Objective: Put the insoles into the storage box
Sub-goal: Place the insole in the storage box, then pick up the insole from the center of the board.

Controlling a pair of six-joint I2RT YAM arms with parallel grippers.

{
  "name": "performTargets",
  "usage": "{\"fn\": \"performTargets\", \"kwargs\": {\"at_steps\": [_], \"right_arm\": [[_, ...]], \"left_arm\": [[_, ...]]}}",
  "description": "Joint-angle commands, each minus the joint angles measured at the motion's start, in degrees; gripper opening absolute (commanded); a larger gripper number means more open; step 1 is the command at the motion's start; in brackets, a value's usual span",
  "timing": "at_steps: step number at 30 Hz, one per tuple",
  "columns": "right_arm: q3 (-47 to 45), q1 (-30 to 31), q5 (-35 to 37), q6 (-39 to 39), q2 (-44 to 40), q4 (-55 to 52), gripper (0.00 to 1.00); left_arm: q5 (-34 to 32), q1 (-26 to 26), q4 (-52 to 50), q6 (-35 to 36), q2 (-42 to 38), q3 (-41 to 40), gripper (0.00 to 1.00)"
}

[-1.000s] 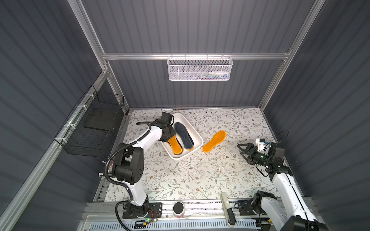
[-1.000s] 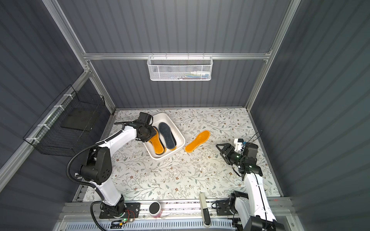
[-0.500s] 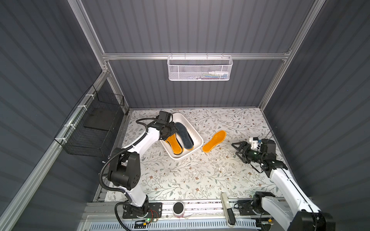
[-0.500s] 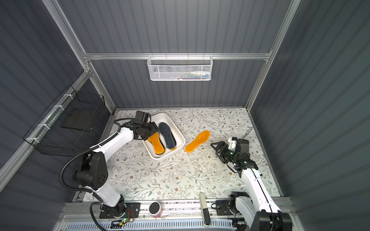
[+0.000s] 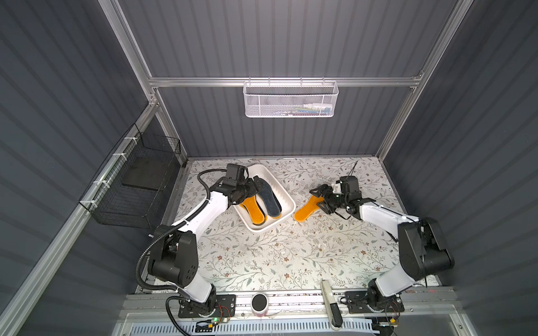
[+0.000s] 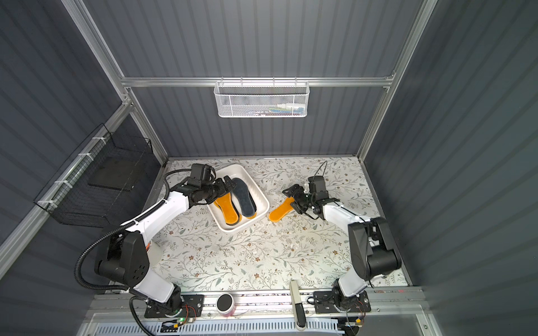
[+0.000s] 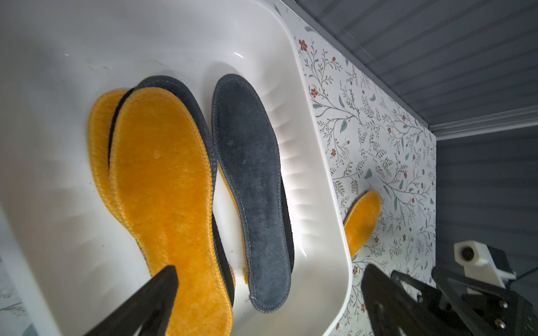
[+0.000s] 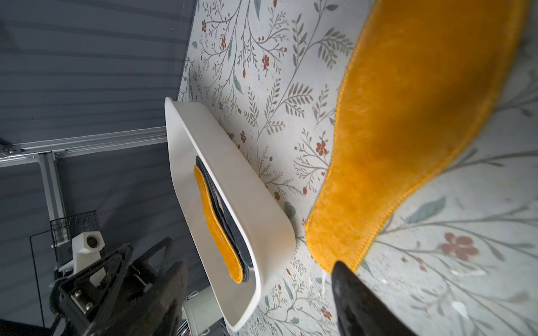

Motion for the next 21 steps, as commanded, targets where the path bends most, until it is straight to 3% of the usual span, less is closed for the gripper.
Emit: {"fn": "performTargets", "kwargs": {"at_steps": [1,14,21], "right_arm": [[2.9,1.7,1.8,1.0,2.5,-0.1,0.78],[0.9,5.8,2.2,1.5,10.4,0.8,0.77],[-1.2,5.7,4.2,-3.2,9.7,-4.5,0.77]], "left_arm": [[3.3,0.4,-0.3,2.4,1.1,1.5,0.99],[2.9,0.7,-0.6,3.9,-0.1,1.0,0.99],[3.2,0.8,-0.8,3.8,0.3,1.1,0.99]]}}
